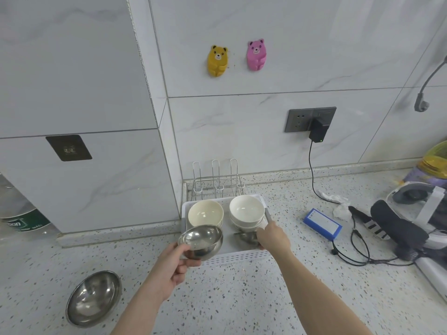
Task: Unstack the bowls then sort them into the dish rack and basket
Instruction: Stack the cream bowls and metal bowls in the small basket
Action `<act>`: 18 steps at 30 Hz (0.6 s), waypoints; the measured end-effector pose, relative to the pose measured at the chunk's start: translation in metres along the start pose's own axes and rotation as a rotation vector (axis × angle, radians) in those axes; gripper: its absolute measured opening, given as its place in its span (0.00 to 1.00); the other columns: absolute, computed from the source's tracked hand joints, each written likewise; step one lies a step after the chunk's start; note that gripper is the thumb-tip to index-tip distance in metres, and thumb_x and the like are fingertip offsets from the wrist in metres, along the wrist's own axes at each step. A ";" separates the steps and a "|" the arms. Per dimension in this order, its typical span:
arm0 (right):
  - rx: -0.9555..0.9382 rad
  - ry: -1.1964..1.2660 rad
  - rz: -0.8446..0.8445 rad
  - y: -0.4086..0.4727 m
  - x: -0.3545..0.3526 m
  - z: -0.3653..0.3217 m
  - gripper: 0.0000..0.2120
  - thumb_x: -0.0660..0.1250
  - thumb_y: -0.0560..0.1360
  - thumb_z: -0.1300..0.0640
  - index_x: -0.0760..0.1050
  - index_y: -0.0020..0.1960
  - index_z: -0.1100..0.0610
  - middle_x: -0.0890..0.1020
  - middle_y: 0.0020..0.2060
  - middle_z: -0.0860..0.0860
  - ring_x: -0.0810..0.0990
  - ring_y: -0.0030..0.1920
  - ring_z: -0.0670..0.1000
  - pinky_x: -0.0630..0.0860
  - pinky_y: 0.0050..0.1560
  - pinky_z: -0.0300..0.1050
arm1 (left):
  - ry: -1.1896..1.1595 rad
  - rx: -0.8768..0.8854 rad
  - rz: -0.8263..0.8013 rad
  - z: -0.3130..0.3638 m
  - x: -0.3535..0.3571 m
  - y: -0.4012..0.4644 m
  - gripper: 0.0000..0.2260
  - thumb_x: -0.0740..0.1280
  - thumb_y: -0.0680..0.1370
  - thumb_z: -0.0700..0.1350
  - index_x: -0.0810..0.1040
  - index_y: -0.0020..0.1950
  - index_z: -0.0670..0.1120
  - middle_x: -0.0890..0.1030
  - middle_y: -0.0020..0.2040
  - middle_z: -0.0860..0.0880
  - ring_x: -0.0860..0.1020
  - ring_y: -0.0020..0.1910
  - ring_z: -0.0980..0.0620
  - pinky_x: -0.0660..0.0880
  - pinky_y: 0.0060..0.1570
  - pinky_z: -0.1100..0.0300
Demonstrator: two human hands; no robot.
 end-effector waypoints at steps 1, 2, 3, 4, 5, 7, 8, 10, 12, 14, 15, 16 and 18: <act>-0.007 -0.012 0.008 -0.001 -0.002 0.001 0.18 0.55 0.80 0.53 0.65 0.66 0.62 0.80 0.50 0.55 0.80 0.49 0.56 0.79 0.50 0.51 | 0.005 0.000 0.001 0.001 0.001 0.001 0.09 0.66 0.79 0.42 0.75 0.57 0.41 0.84 0.42 0.34 0.69 0.21 0.56 0.61 0.18 0.66; -0.017 -0.035 0.031 -0.001 -0.006 0.001 0.18 0.55 0.80 0.51 0.65 0.65 0.61 0.80 0.49 0.55 0.80 0.49 0.56 0.79 0.50 0.51 | 0.012 -0.001 0.002 0.001 0.001 0.001 0.09 0.66 0.79 0.42 0.75 0.57 0.41 0.84 0.42 0.35 0.68 0.21 0.56 0.61 0.18 0.66; -0.028 -0.058 0.064 -0.003 -0.012 0.000 0.18 0.54 0.81 0.50 0.64 0.65 0.60 0.80 0.49 0.55 0.80 0.49 0.56 0.78 0.49 0.51 | 0.019 -0.004 0.005 0.002 0.001 0.003 0.09 0.66 0.79 0.42 0.75 0.57 0.40 0.84 0.42 0.35 0.68 0.21 0.56 0.61 0.18 0.66; -0.051 -0.056 0.102 -0.005 -0.018 -0.004 0.18 0.54 0.81 0.49 0.64 0.66 0.59 0.80 0.50 0.55 0.80 0.49 0.56 0.77 0.47 0.50 | 0.025 -0.008 0.008 0.003 0.001 0.004 0.09 0.65 0.79 0.42 0.75 0.57 0.40 0.84 0.41 0.35 0.67 0.21 0.55 0.60 0.17 0.66; -0.090 -0.007 0.128 -0.008 -0.024 -0.011 0.19 0.54 0.81 0.48 0.64 0.67 0.57 0.80 0.52 0.56 0.80 0.50 0.56 0.75 0.46 0.49 | 0.027 -0.013 0.012 0.003 0.000 0.006 0.10 0.65 0.79 0.42 0.75 0.58 0.39 0.84 0.41 0.35 0.67 0.21 0.55 0.60 0.17 0.66; -0.225 0.185 0.104 -0.017 -0.029 -0.031 0.19 0.56 0.80 0.48 0.66 0.69 0.52 0.82 0.53 0.55 0.81 0.51 0.55 0.75 0.47 0.48 | 0.016 -0.027 0.014 0.005 -0.001 0.009 0.10 0.65 0.79 0.42 0.75 0.58 0.38 0.84 0.40 0.35 0.65 0.22 0.55 0.61 0.17 0.66; -0.300 0.289 0.044 -0.024 -0.027 -0.043 0.19 0.58 0.80 0.47 0.68 0.69 0.49 0.83 0.50 0.53 0.82 0.49 0.53 0.78 0.48 0.48 | 0.006 -0.034 0.013 0.006 0.000 0.010 0.10 0.65 0.79 0.42 0.75 0.58 0.38 0.84 0.40 0.35 0.65 0.22 0.55 0.60 0.17 0.66; -0.412 0.403 -0.158 -0.040 -0.013 -0.063 0.19 0.61 0.78 0.43 0.70 0.67 0.44 0.82 0.46 0.46 0.82 0.42 0.47 0.80 0.44 0.45 | -0.011 -0.045 0.011 0.008 0.000 0.012 0.10 0.66 0.79 0.43 0.75 0.58 0.39 0.84 0.40 0.35 0.64 0.22 0.55 0.60 0.17 0.66; -0.482 0.413 -0.362 -0.056 0.008 -0.076 0.20 0.62 0.76 0.39 0.70 0.66 0.40 0.79 0.51 0.43 0.80 0.35 0.45 0.78 0.34 0.37 | -0.019 -0.054 0.011 0.011 0.000 0.014 0.10 0.65 0.79 0.44 0.75 0.57 0.40 0.85 0.39 0.35 0.64 0.21 0.56 0.60 0.16 0.66; -0.512 0.387 -0.467 -0.065 0.022 -0.081 0.22 0.63 0.74 0.38 0.70 0.67 0.39 0.78 0.57 0.43 0.80 0.29 0.46 0.72 0.27 0.30 | -0.024 -0.061 -0.002 0.014 0.002 0.015 0.10 0.65 0.80 0.44 0.75 0.58 0.40 0.84 0.38 0.36 0.64 0.20 0.56 0.60 0.16 0.67; -0.514 0.371 -0.490 -0.066 0.026 -0.082 0.21 0.64 0.74 0.37 0.70 0.66 0.38 0.78 0.59 0.44 0.80 0.28 0.47 0.69 0.24 0.28 | -0.022 -0.064 -0.009 0.015 0.003 0.015 0.10 0.65 0.80 0.44 0.75 0.58 0.39 0.84 0.37 0.36 0.64 0.20 0.56 0.60 0.16 0.67; -0.511 0.358 -0.504 -0.066 0.029 -0.081 0.20 0.64 0.74 0.37 0.70 0.65 0.37 0.78 0.61 0.44 0.82 0.28 0.48 0.67 0.23 0.27 | -0.016 -0.069 -0.013 0.015 0.003 0.015 0.11 0.65 0.79 0.44 0.75 0.57 0.38 0.83 0.37 0.36 0.64 0.20 0.56 0.60 0.16 0.67; -0.506 0.346 -0.525 -0.065 0.033 -0.082 0.16 0.64 0.73 0.36 0.71 0.60 0.35 0.79 0.59 0.42 0.84 0.30 0.50 0.66 0.21 0.29 | -0.008 -0.077 -0.016 0.016 0.003 0.015 0.12 0.65 0.79 0.44 0.75 0.57 0.37 0.83 0.36 0.37 0.63 0.21 0.56 0.60 0.16 0.67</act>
Point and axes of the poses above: each hand's wrist, its own y-axis towards the middle knuckle, its own x-axis out of the palm, z = x × y, the point moved 9 cm from there along y, towards the middle knuckle
